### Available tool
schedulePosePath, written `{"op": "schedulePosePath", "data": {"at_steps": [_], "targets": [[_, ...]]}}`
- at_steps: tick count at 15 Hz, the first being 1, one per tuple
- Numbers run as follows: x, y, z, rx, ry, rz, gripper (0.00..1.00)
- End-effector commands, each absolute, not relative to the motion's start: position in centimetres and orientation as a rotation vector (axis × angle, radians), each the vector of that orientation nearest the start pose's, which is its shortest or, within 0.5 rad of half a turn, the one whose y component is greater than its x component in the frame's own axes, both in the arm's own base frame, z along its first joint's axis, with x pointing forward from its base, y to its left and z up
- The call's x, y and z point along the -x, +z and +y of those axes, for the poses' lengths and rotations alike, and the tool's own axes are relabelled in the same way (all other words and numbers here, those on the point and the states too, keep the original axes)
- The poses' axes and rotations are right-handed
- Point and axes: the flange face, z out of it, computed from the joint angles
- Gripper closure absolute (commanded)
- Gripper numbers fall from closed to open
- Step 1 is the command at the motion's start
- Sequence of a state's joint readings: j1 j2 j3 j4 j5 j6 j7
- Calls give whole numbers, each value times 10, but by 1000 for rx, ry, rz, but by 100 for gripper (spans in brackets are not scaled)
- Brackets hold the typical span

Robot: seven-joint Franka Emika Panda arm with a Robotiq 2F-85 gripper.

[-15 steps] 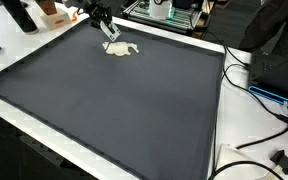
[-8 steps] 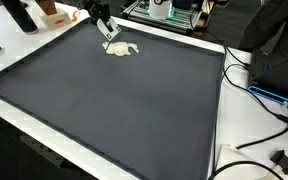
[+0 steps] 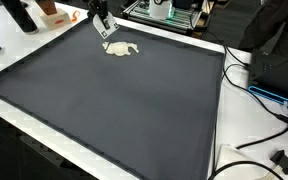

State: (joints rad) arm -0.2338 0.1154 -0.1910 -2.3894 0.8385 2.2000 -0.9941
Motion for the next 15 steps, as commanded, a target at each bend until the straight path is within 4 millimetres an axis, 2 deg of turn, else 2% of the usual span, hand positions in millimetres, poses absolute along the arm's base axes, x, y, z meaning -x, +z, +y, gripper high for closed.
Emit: {"op": "schedulePosePath", "data": {"at_steps": [1,7,9,11,13,15], "targets": [[-433,275,-162,2665,-248,153,99],[-437,284,-135,2940,-296,160,99],[-437,280,-123,3044,-294,109,99],[-436,263,-114,3130,-293,49,99],[-433,251,-113,3194,-295,-5,99],[-433,253,-120,3250,-286,-49,99]]}}
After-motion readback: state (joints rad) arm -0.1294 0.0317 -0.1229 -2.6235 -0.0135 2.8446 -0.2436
